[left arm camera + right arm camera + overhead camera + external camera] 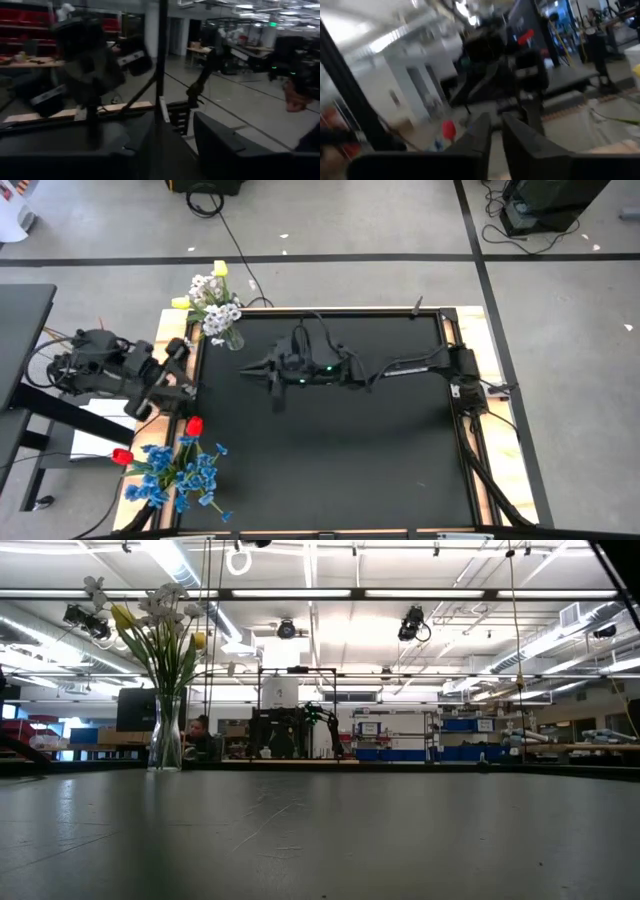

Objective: Sort flowers into vase by color
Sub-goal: Return to Home Position

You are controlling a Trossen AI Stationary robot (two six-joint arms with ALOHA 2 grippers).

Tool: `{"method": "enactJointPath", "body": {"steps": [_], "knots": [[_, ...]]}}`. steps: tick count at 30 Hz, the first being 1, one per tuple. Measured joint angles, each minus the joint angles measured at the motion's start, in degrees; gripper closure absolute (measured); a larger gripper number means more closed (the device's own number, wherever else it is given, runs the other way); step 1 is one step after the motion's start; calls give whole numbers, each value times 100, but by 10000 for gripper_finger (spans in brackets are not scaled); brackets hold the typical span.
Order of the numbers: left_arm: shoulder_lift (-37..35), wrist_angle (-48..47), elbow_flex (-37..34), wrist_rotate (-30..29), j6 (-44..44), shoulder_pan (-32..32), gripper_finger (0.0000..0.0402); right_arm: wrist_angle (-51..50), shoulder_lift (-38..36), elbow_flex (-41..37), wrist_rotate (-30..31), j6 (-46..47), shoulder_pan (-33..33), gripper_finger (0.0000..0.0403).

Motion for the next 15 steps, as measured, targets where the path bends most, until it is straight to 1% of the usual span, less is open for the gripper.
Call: {"method": "enactJointPath", "body": {"steps": [1,4,8,10,13,15], "knots": [[79,76,9,-79,-36,1,266,-344,-129,0,0,-181,20,359],[501,362,9,-39,-69,-1,291,-1184,-514,0,0,-625,66,392],[1178,618,1,-72,109,60,322,-2069,-1059,0,70,-917,213,392],[1401,930,-7,-223,178,192,338,-2756,-1392,0,348,-1248,368,395],[1576,1482,-9,-389,163,576,361,-3736,-1829,0,861,-1726,607,397],[1555,1432,-4,-392,149,929,378,-4108,-2059,0,1051,-1948,721,397]]}}
